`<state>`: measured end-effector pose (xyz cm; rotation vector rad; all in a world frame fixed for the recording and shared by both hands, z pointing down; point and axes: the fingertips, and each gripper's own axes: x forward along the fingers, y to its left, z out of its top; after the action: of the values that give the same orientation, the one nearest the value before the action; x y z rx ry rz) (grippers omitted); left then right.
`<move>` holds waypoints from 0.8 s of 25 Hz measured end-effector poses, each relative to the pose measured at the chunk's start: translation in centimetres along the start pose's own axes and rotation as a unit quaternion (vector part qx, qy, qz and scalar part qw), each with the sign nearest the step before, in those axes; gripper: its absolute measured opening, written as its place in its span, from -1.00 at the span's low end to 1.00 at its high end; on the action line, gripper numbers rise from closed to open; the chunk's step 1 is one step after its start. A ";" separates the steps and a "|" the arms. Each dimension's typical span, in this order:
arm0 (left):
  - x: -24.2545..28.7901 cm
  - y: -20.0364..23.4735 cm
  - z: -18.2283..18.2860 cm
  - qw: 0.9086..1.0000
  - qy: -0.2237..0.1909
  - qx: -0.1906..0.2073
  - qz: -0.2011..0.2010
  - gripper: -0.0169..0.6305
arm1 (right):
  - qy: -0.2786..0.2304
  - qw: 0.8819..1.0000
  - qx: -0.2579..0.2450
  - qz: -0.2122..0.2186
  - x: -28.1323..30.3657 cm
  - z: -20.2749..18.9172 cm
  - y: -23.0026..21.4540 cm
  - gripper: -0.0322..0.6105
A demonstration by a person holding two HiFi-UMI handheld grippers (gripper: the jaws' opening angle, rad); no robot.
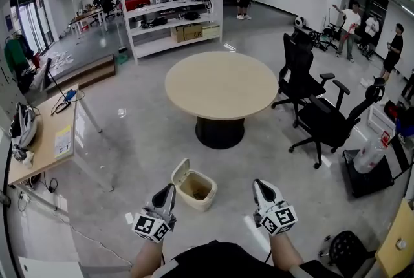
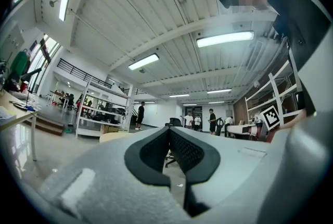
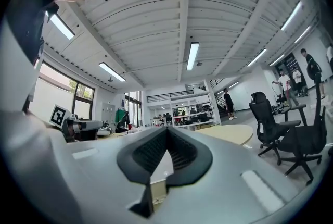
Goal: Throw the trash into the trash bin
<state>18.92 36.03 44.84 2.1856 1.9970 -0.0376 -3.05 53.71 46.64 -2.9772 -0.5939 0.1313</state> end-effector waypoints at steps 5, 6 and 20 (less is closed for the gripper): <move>-0.2 0.9 0.3 1.000 -0.007 -0.001 -0.004 -0.94 | 0.005 1.000 -0.003 -0.001 0.6 -0.3 1.1 -0.89; -0.3 1.0 0.3 1.000 -0.005 -0.003 -0.004 -0.94 | 0.007 1.000 -0.004 0.001 0.6 -0.3 1.4 -0.89; -2.4 2.8 -0.2 1.000 -0.004 -0.014 0.021 -0.94 | 0.020 0.999 -0.021 0.022 1.5 -0.8 3.4 -0.89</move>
<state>21.43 33.49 45.67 2.2050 1.9344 -0.0124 -0.35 51.12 46.90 -3.0263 -0.5340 0.0635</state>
